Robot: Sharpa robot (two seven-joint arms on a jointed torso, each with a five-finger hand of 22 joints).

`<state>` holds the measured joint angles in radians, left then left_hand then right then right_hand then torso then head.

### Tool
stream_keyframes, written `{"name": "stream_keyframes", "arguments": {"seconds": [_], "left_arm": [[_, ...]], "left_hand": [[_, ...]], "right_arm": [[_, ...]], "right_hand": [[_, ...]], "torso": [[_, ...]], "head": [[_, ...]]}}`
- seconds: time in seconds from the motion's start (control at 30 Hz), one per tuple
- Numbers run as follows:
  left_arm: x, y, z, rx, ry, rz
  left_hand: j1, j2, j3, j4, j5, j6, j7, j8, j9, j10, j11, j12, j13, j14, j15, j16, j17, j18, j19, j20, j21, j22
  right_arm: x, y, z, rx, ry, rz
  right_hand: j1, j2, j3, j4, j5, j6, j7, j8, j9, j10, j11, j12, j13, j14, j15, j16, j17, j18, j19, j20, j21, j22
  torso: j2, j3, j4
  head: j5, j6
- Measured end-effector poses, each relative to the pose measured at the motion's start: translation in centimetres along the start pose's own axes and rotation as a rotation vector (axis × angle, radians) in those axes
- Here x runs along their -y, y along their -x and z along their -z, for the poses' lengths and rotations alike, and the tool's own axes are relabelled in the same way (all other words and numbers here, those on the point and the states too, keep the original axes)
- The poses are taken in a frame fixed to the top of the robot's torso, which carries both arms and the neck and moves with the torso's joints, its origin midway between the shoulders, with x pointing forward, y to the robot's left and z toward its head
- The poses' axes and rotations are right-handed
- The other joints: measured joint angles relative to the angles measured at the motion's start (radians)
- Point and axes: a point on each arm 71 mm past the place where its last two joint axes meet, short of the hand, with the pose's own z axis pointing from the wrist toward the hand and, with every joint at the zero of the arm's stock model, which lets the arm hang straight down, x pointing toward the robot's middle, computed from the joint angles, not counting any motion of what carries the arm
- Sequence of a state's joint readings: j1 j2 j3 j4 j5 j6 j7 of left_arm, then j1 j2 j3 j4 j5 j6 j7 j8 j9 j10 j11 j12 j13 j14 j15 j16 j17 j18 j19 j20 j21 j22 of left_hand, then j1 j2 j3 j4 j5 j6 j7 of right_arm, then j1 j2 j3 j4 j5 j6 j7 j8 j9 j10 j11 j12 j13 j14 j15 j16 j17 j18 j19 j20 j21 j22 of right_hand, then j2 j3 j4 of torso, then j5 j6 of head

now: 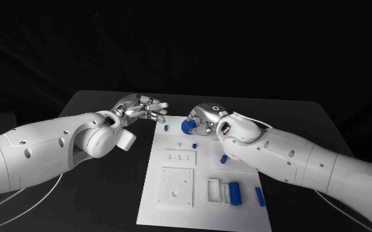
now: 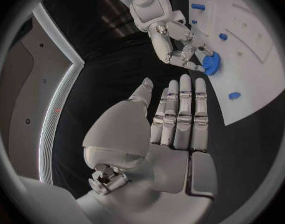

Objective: Assemble the parts on the task board

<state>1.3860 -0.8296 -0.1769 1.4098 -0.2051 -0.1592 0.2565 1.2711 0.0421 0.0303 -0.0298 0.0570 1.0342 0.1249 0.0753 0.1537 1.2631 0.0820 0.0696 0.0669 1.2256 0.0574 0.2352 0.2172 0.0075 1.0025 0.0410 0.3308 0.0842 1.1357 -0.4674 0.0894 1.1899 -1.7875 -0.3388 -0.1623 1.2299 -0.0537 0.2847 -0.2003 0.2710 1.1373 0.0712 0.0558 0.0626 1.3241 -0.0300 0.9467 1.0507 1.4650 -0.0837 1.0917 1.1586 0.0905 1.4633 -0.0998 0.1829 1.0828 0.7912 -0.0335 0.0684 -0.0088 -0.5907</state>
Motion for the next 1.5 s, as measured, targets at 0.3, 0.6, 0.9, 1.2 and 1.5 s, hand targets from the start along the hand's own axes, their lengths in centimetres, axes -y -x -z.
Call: {"name": "stream_keyframes", "arguments": {"seconds": [0.3,0.6,0.9,1.2,1.5], "left_arm": [[0.01,-0.03,-0.02,-0.001,0.0,0.0],[0.01,-0.05,-0.05,-0.001,0.0,0.0],[0.03,-0.17,-0.17,-0.003,-0.001,0.0],[0.01,-0.1,-0.16,-0.002,-0.001,-0.001],[0.01,-0.08,-0.18,-0.001,0.0,-0.001]], "left_hand": [[0.0,0.0,0.0,0.0,0.0,0.0,0.0,0.0,0.0,0.0,0.0,0.0,0.0,0.0,0.0,0.0,0.0,0.0,0.0,0.0,0.0,0.0],[0.0,0.0,0.0,0.0,0.0,0.0,0.0,0.0,0.0,0.0,0.0,0.0,0.0,0.0,0.0,0.0,0.0,0.0,0.0,0.0,0.0,0.0],[0.0,0.0,0.0,0.0,0.0,0.0,0.0,0.0,0.0,0.0,0.0,0.0,0.0,0.0,0.0,0.0,0.0,0.0,0.0,0.0,0.0,0.0],[0.0,0.0,0.0,0.0,0.0,0.0,0.0,0.0,0.0,0.0,0.0,0.0,0.0,0.0,0.0,0.0,0.0,0.0,0.0,0.0,0.0,0.0],[0.0,0.0,0.0,0.0,0.0,0.0,0.0,0.0,0.0,0.0,0.0,0.0,0.0,0.0,0.0,0.0,0.0,0.0,0.0,0.0,0.0,0.0]], "right_arm": [[0.44,-0.56,-0.1,-0.02,-0.017,0.012],[0.54,-0.67,-0.15,-0.025,-0.02,0.014],[0.21,-0.82,-0.28,-0.027,-0.014,0.012],[0.25,-0.88,-0.29,-0.03,-0.013,0.014],[0.24,-0.9,-0.28,-0.03,-0.012,0.013]], "right_hand": [[-0.006,-0.007,0.006,0.006,0.0,0.0,0.0,0.0,0.0,0.0,0.0,-0.006,-0.002,0.0,0.0,0.0,-0.002,0.0,0.0,0.0,0.0,0.0],[-0.008,-0.01,0.007,0.007,-0.001,0.0,0.0,0.0,0.0,0.0,0.0,-0.006,-0.004,0.0,0.0,-0.001,-0.004,0.0,0.0,0.0,-0.005,0.0],[-0.008,-0.01,0.007,0.007,-0.001,-0.004,0.004,0.0,0.0,-0.004,0.004,-0.015,-0.01,0.0,0.0,-0.009,-0.009,0.0,0.0,0.0,-0.009,0.0],[-0.008,-0.01,0.006,0.007,-0.001,-0.007,0.006,0.0,0.0,-0.004,0.004,-0.015,-0.013,-0.001,0.001,-0.014,-0.012,0.0,0.0,0.0,-0.013,-0.002],[-0.008,-0.01,0.006,0.007,-0.001,-0.008,0.008,0.0,0.0,-0.004,0.004,-0.019,-0.014,-0.001,0.001,-0.014,-0.012,-0.001,0.0,0.0,-0.017,-0.003]], "torso": [[0.0,0.0003,-0.0011],[0.0,0.0011,-0.0021],[0.0,0.001,-0.0016],[0.0,0.0008,-0.0016],[0.0,0.0011,-0.0026]], "head": [[0.002,-0.003],[-0.001,-0.005],[0.001,-0.006],[0.004,-0.01],[0.004,-0.012]]}}
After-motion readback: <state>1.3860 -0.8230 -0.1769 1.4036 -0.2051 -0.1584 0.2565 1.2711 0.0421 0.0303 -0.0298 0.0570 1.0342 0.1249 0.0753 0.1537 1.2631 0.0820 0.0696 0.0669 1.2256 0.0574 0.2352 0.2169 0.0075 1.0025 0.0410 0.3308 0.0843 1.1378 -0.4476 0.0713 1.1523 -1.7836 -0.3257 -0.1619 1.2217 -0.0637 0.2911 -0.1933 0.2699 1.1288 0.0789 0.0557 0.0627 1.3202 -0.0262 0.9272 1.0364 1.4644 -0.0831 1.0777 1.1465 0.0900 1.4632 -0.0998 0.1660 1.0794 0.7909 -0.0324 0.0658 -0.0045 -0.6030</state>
